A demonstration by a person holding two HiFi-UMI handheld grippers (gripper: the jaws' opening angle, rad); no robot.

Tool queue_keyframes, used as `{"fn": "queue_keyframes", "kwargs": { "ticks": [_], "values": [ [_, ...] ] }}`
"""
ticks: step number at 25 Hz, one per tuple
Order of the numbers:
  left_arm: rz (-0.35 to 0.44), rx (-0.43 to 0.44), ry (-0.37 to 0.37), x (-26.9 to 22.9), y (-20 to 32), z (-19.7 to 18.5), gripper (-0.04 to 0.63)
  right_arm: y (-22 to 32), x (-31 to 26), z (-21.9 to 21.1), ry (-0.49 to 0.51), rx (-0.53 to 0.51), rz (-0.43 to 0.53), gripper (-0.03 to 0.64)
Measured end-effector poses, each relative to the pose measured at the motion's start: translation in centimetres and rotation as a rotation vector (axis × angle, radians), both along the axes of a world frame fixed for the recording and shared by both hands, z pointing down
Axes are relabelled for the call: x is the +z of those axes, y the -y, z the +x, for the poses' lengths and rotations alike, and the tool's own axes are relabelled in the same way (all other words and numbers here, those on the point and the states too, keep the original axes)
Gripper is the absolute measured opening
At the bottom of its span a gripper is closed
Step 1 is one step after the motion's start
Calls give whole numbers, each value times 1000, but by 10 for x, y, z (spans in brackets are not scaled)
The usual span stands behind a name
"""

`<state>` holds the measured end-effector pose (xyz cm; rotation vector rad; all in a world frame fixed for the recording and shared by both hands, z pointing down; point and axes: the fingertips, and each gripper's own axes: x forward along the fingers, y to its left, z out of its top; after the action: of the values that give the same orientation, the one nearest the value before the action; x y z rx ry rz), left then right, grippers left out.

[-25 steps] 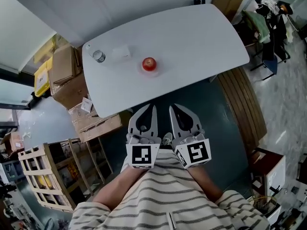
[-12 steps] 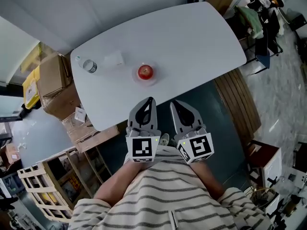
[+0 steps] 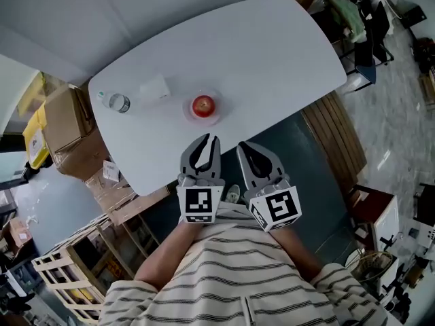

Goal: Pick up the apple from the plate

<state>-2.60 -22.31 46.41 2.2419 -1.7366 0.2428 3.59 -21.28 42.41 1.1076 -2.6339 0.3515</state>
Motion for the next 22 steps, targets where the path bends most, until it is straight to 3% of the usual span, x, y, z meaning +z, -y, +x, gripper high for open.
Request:
{"fn": "queue_keyframes", "kwargs": {
  "ticks": [4,8,11,22],
  "values": [
    [-46,50,-29,20,7,-1,128,3,6,-4,-18,11,-7,11],
    [-85,79,-19,40,16,0,181,7,9,0,-37,36,-19,11],
    [-120,87,-14,59,21,-2,259,8,10,6,-54,57,-20,11],
    [-149,93,64,103,38,-14,375,10,5,24,-91,130,6,11]
  ]
}}
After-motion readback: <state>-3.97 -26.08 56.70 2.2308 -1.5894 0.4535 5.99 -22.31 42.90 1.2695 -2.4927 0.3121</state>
